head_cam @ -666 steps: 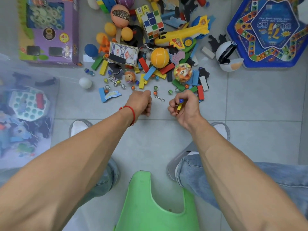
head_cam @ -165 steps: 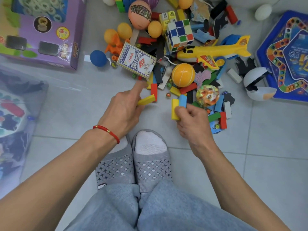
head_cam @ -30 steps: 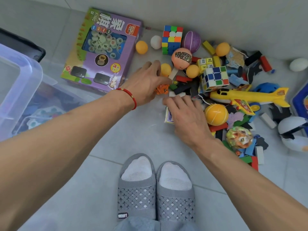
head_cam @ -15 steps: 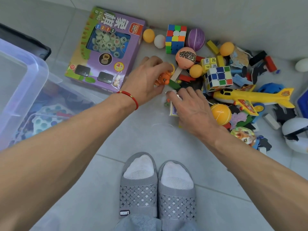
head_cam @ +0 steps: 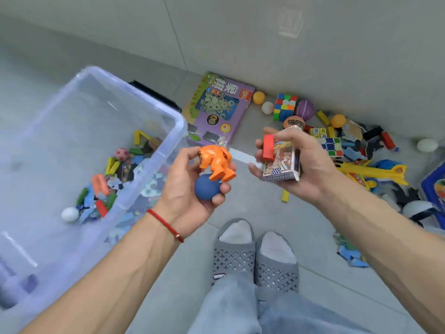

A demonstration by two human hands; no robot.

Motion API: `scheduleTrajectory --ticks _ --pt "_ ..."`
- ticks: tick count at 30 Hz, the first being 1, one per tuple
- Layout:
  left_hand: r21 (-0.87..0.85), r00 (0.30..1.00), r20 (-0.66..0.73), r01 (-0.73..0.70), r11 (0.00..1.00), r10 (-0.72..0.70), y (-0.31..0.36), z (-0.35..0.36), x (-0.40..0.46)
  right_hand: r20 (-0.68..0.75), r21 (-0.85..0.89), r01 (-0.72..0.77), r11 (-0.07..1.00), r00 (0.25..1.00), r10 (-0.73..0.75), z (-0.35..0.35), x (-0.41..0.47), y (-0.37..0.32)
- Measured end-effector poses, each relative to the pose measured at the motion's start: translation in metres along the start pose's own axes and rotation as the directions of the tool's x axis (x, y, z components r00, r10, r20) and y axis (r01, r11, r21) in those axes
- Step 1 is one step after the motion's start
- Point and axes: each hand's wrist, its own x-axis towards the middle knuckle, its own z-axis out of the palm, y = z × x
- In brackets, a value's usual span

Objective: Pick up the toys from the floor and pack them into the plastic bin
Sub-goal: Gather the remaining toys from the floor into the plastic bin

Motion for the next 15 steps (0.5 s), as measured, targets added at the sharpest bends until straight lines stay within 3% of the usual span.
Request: scheduleTrajectory --ticks 4,7,11,15 --pt "-0.067 0.980 -0.038 -0.199 0.978 0.197 0.046 -0.037 -0.086 0.189 -0.219 -0.133 0.967 0.966 0.176 0.104 -0.019 -0.006" --pt "-0.133 0.938 -0.188 -0.318 0.939 0.291 0.072 -0.076 -0.137 0.162 -0.400 -0.196 0.895 0.946 0.279 0.176 -0.018 0.008" --pt "-0.172 0.865 -0.454 -0.322 0.931 0.215 0.090 -0.122 -0.178 0.057 -0.545 -0.197 0.815 0.961 0.271 0.245 -0.012 0.038" --pt "-0.079 0.715 -0.667 -0.348 0.934 0.210 0.091 -0.143 -0.200 0.019 -0.669 -0.177 0.722 0.967 0.255 0.270 -0.017 0.063"
